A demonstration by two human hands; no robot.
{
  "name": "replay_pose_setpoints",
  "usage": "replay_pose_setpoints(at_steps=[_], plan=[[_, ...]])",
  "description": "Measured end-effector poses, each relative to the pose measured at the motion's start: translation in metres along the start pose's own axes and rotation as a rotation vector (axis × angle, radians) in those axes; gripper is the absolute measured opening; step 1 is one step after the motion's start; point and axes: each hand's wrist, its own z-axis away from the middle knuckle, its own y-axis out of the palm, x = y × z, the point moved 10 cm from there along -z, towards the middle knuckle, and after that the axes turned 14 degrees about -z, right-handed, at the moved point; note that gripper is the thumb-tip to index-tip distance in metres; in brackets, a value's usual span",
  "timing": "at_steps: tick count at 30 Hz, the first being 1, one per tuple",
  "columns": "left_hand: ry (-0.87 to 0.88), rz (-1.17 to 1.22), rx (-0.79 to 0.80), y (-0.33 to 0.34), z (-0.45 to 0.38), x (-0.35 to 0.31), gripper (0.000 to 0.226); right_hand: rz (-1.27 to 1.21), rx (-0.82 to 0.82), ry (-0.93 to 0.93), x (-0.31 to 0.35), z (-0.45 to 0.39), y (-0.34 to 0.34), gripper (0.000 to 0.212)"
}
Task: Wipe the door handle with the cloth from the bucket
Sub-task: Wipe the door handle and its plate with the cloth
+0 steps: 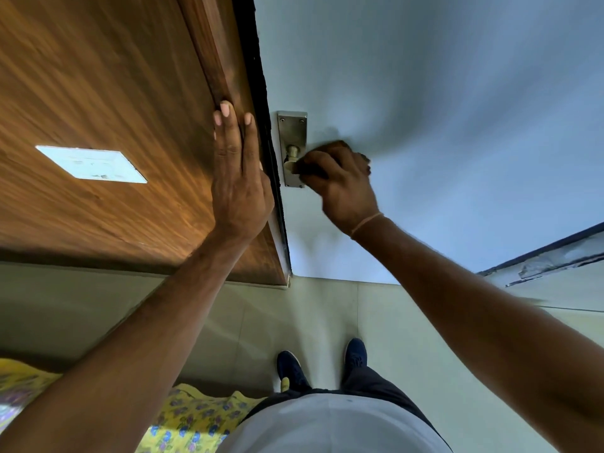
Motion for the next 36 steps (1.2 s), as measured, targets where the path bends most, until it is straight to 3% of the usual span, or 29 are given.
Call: replay_pose_setpoints(at_steps=[3,5,8,10,13,17,20,22,24,28,36], plan=[[-0.003,0.016,0.014,0.001,0.000,-0.001,0.060,0.056,0.076,-0.037,0.013,-0.009,0.017,0.038],[0.004,0.023,0.027,0.002,0.000,0.000,0.059,0.061,0.077,0.025,-0.002,0.005,0.013,0.036],[0.008,0.016,0.027,0.001,0.000,0.001,0.059,-0.038,-0.011,0.240,-0.036,0.030,-0.007,0.030],[0.002,0.018,0.017,0.002,0.000,0.001,0.059,-0.280,-0.098,0.428,-0.049,0.042,-0.010,0.031],[-0.001,0.035,0.027,0.003,0.000,0.000,0.057,-0.852,-0.375,0.876,-0.072,0.065,-0.002,0.034],[-0.012,0.028,0.028,0.004,0.000,0.000,0.055,-1.199,-0.790,1.329,-0.075,0.099,0.024,0.046],[-0.012,0.023,0.031,0.004,-0.001,0.000,0.054,-1.442,-1.040,1.523,-0.064,0.106,0.053,0.040],[-0.014,0.025,0.034,0.003,-0.001,0.000,0.054,-1.613,-1.113,1.571,-0.054,0.097,0.069,0.023],[-0.016,0.029,0.040,0.003,0.000,0.000,0.054,-1.800,-1.154,1.598,-0.038,0.084,0.083,0.024],[-0.014,0.029,0.048,0.003,-0.001,0.000,0.053,-2.047,-0.972,1.643,-0.006,0.056,0.103,0.027],[0.022,0.034,0.059,0.004,-0.001,0.002,0.055,-2.164,-1.001,1.524,-0.021,0.068,0.100,0.047]])
